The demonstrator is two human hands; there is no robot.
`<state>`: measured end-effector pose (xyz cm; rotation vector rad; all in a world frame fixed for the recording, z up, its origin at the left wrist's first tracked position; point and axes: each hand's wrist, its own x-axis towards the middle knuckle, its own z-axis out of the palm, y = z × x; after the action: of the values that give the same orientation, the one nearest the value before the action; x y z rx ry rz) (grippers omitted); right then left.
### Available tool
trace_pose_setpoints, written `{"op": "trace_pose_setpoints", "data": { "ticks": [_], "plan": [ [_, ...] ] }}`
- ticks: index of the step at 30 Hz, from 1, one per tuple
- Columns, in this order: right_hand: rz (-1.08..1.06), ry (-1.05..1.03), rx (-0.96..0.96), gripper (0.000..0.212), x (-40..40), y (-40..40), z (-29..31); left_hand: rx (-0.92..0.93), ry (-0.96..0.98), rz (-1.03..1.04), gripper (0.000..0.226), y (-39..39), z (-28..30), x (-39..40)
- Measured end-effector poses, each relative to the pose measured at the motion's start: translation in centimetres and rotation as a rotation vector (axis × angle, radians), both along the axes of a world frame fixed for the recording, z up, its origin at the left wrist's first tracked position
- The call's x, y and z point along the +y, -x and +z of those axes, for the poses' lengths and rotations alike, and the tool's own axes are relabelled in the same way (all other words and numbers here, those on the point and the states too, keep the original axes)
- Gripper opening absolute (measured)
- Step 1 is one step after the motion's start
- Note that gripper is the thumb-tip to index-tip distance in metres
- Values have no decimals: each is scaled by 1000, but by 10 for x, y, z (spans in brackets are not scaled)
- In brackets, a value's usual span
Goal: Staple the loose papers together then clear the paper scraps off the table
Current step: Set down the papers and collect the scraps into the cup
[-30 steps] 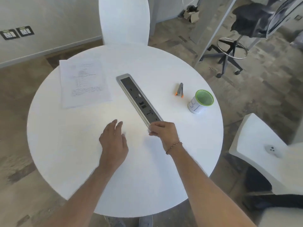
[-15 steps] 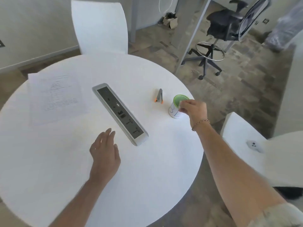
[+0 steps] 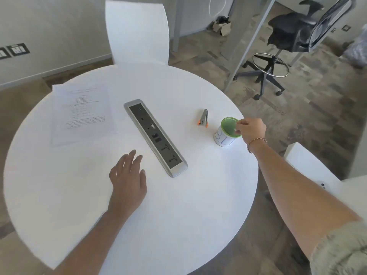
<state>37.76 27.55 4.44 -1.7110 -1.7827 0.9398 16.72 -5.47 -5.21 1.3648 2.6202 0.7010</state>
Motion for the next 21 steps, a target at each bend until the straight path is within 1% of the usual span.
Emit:
{"op": "trace_pose_setpoints", "data": {
  "ticks": [2, 5, 8, 13, 21],
  "plan": [
    [4, -11, -21, 14, 1, 0, -2, -12, 9, 7, 47, -1, 3, 2],
    [26, -36, -53, 23, 2, -1, -7, -13, 6, 11, 49, -2, 7, 3],
    [46, -51, -89, 17, 5, -1, -14, -17, 4, 14, 50, -3, 10, 4],
    [70, -65, -121, 24, -1, 5, -11, -7, 5, 20, 50, -5, 12, 4],
    [57, -173, -247, 40, -10, 11, 0, 6, 5, 7, 50, -11, 11, 11]
  ]
}}
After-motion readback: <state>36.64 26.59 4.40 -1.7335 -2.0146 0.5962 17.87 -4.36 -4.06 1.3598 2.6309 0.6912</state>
